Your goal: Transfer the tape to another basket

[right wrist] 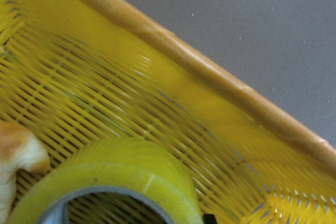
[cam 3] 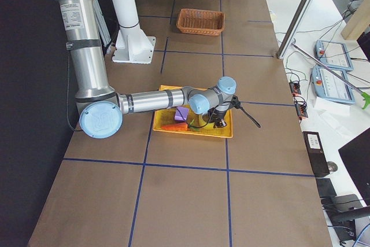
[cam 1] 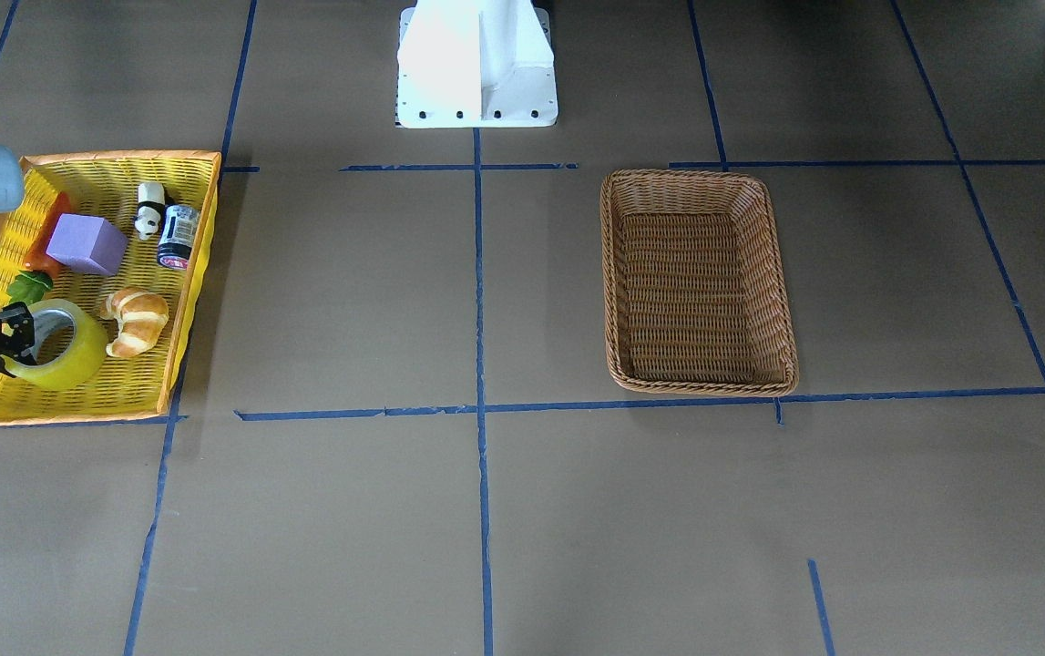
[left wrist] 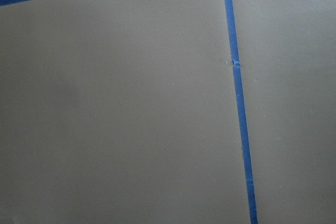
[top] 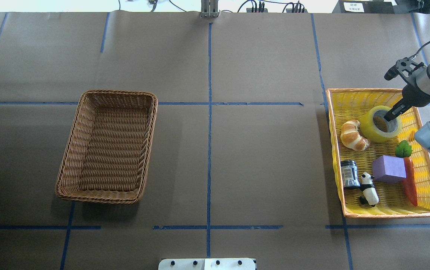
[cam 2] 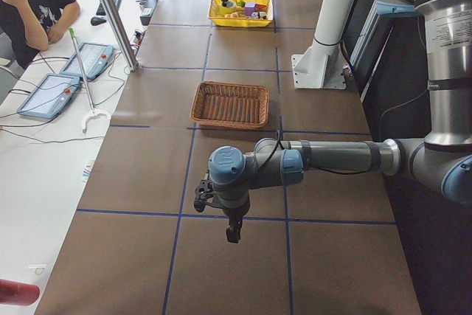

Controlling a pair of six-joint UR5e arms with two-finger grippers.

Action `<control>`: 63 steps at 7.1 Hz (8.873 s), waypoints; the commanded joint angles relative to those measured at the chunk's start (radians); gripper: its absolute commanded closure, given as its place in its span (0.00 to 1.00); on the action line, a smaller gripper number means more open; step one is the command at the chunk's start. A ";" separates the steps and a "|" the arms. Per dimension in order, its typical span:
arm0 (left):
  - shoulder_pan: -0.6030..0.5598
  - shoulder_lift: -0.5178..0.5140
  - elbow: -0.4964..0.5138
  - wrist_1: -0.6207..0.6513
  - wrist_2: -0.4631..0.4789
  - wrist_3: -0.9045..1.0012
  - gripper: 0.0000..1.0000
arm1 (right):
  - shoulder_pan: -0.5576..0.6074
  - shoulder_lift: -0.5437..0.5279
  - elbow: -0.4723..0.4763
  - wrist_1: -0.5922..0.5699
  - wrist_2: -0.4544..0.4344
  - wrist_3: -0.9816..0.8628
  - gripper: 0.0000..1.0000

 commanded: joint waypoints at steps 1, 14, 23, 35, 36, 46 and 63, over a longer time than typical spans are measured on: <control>0.000 -0.003 -0.011 -0.001 -0.002 -0.003 0.00 | 0.049 0.002 0.004 0.001 0.076 0.032 1.00; 0.380 -0.129 -0.054 -0.814 -0.074 -0.807 0.00 | -0.255 0.218 0.390 0.193 -0.163 1.229 0.99; 0.748 -0.523 -0.106 -1.378 -0.071 -2.041 0.00 | -0.512 0.164 0.341 1.059 -0.287 1.520 1.00; 1.071 -0.615 -0.272 -1.555 0.353 -2.244 0.00 | -0.688 0.175 0.367 1.371 -0.454 1.675 0.99; 1.081 -0.615 -0.273 -1.557 0.366 -2.244 0.00 | -0.699 0.186 0.369 1.371 -0.470 1.675 0.99; 1.189 -0.652 -0.272 -1.555 0.463 -2.243 0.00 | -0.718 0.198 0.370 1.371 -0.483 1.674 0.94; 1.113 -0.637 -0.288 -1.563 0.535 -2.386 1.00 | -0.683 0.140 0.395 1.363 -0.517 1.677 0.00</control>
